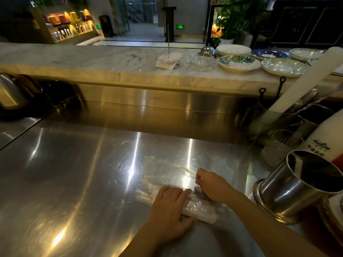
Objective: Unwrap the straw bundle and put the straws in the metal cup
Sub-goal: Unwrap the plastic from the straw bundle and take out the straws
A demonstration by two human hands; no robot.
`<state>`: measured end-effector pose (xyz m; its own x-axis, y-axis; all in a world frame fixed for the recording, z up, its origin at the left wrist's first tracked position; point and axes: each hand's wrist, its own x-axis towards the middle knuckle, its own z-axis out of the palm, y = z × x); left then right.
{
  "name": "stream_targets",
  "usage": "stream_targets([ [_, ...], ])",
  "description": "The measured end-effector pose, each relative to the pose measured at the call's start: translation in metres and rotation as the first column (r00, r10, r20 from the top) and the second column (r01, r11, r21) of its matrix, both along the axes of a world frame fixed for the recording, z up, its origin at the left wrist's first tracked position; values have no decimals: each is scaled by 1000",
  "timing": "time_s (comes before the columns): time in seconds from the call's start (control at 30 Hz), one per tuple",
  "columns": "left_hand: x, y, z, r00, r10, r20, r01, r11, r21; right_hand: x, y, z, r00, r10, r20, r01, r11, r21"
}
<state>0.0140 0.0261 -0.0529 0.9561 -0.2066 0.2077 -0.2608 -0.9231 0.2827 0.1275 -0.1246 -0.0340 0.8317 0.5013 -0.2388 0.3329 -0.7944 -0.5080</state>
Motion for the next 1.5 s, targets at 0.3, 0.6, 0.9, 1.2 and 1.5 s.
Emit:
stream_targets([
  [0.3,1,-7,3,999,27,25,-27,1000,1,-4,0,6,988,-6,-155,0,999,-37],
  [0.6,-13,-3,-2,996,-79,35,76,994,83,-1,-8,48,1000,-21,-8,21,1000,8],
  [0.9,-18,-10,8,999,-6,32,7,999,-35,3,-8,65,998,-47,-39,53,988,146],
  [1.2,-33,-8,-2,993,-51,110,52,999,2,10,-17,89,991,-101,-83,122,945,303],
  [1.5,-42,-9,-9,983,-26,180,19,999,38,12,-17,112,994,-100,34,86,954,287],
])
